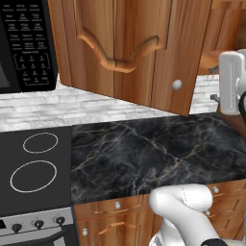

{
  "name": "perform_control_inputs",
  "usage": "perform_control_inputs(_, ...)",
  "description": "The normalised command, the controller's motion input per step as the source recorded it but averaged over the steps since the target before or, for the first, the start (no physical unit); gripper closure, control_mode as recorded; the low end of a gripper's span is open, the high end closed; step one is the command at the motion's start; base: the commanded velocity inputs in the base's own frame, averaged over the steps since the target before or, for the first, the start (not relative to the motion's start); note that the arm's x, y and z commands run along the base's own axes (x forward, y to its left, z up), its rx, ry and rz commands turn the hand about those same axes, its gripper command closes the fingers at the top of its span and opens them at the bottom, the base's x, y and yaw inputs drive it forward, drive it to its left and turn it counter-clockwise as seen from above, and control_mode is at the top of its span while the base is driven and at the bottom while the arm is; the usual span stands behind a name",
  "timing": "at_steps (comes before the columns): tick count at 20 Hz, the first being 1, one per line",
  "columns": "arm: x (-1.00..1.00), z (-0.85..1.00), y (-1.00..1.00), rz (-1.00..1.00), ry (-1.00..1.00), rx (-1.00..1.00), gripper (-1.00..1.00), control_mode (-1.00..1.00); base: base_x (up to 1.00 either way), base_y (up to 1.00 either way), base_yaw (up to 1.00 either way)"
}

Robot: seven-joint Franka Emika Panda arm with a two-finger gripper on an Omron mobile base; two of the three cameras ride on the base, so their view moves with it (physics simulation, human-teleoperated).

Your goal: Open the cabinet and move the ladle to the pot. Then close the cabinet.

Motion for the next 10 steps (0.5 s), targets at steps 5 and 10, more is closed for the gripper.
perform_control_inputs(5, 0.31, 0.0, 0.22, 0.25, 0.0, 0.08, -1.0, -1.0, 0.0, 0.0, 0.0)
perform_control_inputs(10, 0.19, 0.0, 0.45, 0.17, -0.03, 0.01, -1.0, -1.0, 0.0, 0.0, 0.0)
